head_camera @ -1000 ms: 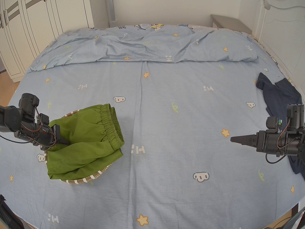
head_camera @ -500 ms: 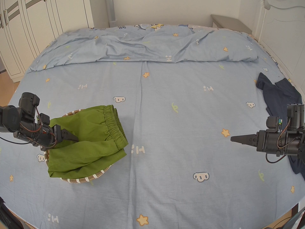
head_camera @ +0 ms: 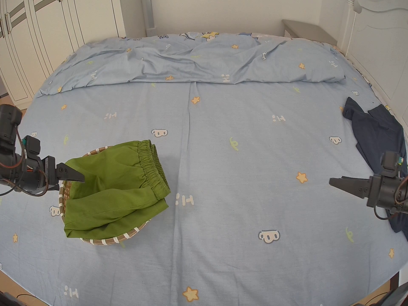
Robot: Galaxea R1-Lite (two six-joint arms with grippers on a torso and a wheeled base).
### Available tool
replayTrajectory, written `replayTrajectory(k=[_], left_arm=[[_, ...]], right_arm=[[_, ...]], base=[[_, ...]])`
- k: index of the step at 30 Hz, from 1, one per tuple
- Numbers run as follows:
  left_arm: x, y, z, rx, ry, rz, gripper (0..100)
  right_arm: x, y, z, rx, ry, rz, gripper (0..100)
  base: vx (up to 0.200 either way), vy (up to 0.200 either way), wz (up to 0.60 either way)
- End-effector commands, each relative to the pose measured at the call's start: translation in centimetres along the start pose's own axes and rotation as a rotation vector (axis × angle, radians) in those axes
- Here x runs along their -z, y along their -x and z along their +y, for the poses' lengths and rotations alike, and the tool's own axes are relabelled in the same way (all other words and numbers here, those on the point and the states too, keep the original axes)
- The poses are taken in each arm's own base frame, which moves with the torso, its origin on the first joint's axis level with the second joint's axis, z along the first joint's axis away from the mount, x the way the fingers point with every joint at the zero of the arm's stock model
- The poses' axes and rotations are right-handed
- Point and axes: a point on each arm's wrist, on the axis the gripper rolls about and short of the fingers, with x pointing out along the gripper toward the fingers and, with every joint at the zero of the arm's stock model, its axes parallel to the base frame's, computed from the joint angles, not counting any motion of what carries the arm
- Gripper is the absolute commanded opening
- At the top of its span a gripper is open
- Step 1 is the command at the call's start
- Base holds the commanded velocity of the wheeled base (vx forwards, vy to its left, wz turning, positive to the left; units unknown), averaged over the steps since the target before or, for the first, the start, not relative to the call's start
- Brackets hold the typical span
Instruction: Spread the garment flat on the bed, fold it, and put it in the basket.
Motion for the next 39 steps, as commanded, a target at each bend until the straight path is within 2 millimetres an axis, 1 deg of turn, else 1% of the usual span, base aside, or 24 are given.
replayTrajectory(k=[1,2,3,4,5,6,7,8,12,15,18,20,22,23,25,26,27,29,30,31,33,36,37,39], left_arm=[[5.5,9.2,-4.0,0.044,-0.141,-0.202,100],[6.2,9.8,-4.1,0.045,-0.138,-0.22,100],[7.8,11.1,-4.2,0.046,-0.133,-0.261,100],[8.0,11.3,-4.2,0.047,-0.135,-0.265,100],[10.8,12.8,-3.9,0.045,-0.139,-0.324,100],[12.4,13.5,-3.6,0.044,-0.145,-0.356,100],[13.1,13.7,-3.5,0.044,-0.145,-0.368,100],[15.4,14.4,-3.1,0.047,-0.15,-0.404,100],[20.7,14.9,-1.9,0.053,-0.147,-0.441,100],[23.2,14.5,-1.1,0.059,-0.142,-0.457,100],[25.3,13.3,-0.2,0.056,-0.136,-0.462,100],[25.8,12.9,0.0,0.053,-0.135,-0.464,100],[27.3,11.5,0.8,0.049,-0.137,-0.481,100],[27.5,11.4,0.9,0.049,-0.138,-0.484,100],[28.7,9.9,1.6,0.055,-0.166,-0.56,100],[28.7,9.9,1.6,0.055,-0.166,-0.56,100],[28.8,8.4,2.2,0.018,-0.203,-0.637,100],[28.3,7.6,2.5,-0.055,-0.218,-0.745,100],[28.2,7.6,2.6,-0.059,-0.217,-0.754,100],[28.1,6.5,3.0,-0.116,-0.215,-0.836,100],[27.8,6.4,3.1,-0.152,-0.238,-0.903,100],[28.0,6.3,3.2,-0.177,-0.261,-0.883,100],[28.0,6.3,3.2,-0.177,-0.261,-0.883,100],[27.9,6.4,3.2,-0.193,-0.259,-0.887,100]], right_arm=[[4.6,7.6,3.8,-0.03,0.227,-0.182,100],[5.1,8.0,3.9,-0.033,0.234,-0.19,100],[6.4,8.7,4.1,-0.036,0.24,-0.198,100],[6.6,8.8,4.1,-0.036,0.24,-0.198,100],[8.3,9.8,4.3,-0.036,0.242,-0.203,100],[9.1,10.3,4.4,-0.035,0.24,-0.201,100],[9.5,10.5,4.5,-0.036,0.239,-0.198,100],[10.6,11.1,4.6,-0.034,0.229,-0.188,100],[13.5,12.8,5.1,-0.041,0.214,-0.162,100],[15.1,13.8,5.2,-0.057,0.218,-0.154,100],[16.7,14.3,5.1,-0.078,0.219,-0.139,100],[17.0,14.4,5.0,-0.08,0.217,-0.135,100],[17.8,14.4,4.7,-0.071,0.21,-0.138,100],[17.9,14.4,4.7,-0.07,0.208,-0.137,100],[17.9,14.3,4.6,-0.034,0.195,-0.147,100],[17.9,14.3,4.6,-0.034,0.195,-0.147,100],[17.8,14.4,4.4,0.039,0.189,-0.17,100],[17.7,14.4,4.3,0.132,0.181,-0.197,100],[17.7,14.4,4.3,0.139,0.18,-0.199,100],[17.6,14.5,4.1,0.23,0.171,-0.225,100],[17.6,14.5,3.9,0.313,0.165,-0.249,100],[17.6,14.5,3.7,0.422,0.156,-0.278,100],[17.6,14.5,3.7,0.422,0.156,-0.278,100],[17.7,14.3,3.1,0.552,0.144,-0.33,100]], base=[[0.0,0.0,0.0],[0.0,0.0,0.0],[0.0,0.0,0.0],[0.0,0.0,0.0],[0.0,0.0,0.0],[0.0,0.0,0.0],[0.0,0.0,0.0],[0.0,0.0,0.0],[0.0,0.0,0.0],[0.0,0.0,0.0],[0.0,0.0,0.0],[0.0,0.0,0.0],[0.0,0.0,0.0],[0.0,0.0,0.0],[0.0,0.0,0.0],[0.0,0.0,0.0],[0.0,0.0,0.0],[0.0,0.0,0.0],[0.0,0.0,0.0],[0.0,0.0,0.0],[0.0,0.0,0.0],[0.0,0.0,0.0],[0.0,0.0,0.0],[0.0,0.0,0.0]])
